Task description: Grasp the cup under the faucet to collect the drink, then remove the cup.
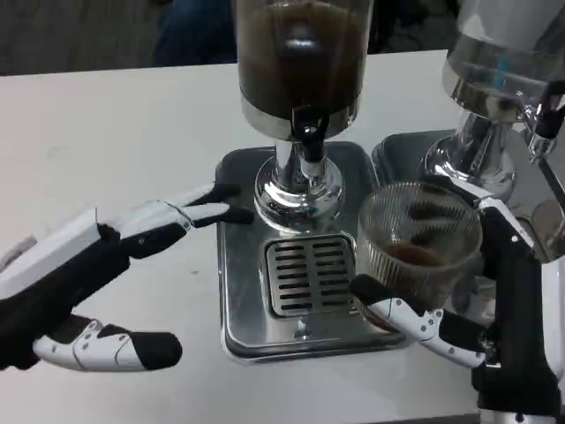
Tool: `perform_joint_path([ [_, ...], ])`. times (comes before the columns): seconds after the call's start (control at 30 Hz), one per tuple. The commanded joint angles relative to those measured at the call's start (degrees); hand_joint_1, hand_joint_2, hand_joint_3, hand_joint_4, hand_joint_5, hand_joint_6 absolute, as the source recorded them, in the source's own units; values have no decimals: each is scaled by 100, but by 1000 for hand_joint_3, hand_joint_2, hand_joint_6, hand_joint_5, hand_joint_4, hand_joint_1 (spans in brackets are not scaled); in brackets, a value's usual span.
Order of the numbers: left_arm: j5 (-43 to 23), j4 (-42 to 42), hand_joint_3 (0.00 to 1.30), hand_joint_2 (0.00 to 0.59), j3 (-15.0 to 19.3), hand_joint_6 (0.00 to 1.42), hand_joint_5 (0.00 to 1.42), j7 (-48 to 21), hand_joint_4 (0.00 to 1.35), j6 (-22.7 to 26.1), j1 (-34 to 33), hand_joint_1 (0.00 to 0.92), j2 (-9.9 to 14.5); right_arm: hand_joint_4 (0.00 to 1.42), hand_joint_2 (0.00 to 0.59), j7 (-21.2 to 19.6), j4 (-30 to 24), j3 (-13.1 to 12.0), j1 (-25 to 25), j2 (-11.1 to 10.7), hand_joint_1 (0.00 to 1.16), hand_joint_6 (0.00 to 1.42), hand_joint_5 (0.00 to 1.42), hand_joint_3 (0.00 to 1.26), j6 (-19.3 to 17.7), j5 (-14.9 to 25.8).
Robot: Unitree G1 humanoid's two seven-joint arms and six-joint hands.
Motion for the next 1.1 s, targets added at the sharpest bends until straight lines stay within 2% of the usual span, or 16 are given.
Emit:
perform_joint_path([
  [0.03,-58,-291,140,114,32,71,3,-39,0,-351,227,0,388,990,93,139,-415,-68,121,36,1100,1424,1197,824,-98,142],
  [0.27,-50,-451,129,113,26,62,0,3,0,-785,295,0,843,990,94,450,-708,-138,249,77,1100,1424,1198,824,-66,288],
  [0.37,-70,-491,127,115,-11,60,0,14,0,-827,276,0,933,990,94,604,-877,-127,349,84,1100,1424,1198,825,-54,348],
  [0.6,-110,-508,125,115,-104,59,0,17,0,-840,263,0,1015,1000,94,816,-1098,-99,486,153,1100,1424,1199,831,-34,378],
  [1.1,-88,-519,133,115,-105,58,0,30,0,-867,367,0,1019,1002,99,1040,-1146,-87,573,200,1100,1424,1199,835,-53,422],
])
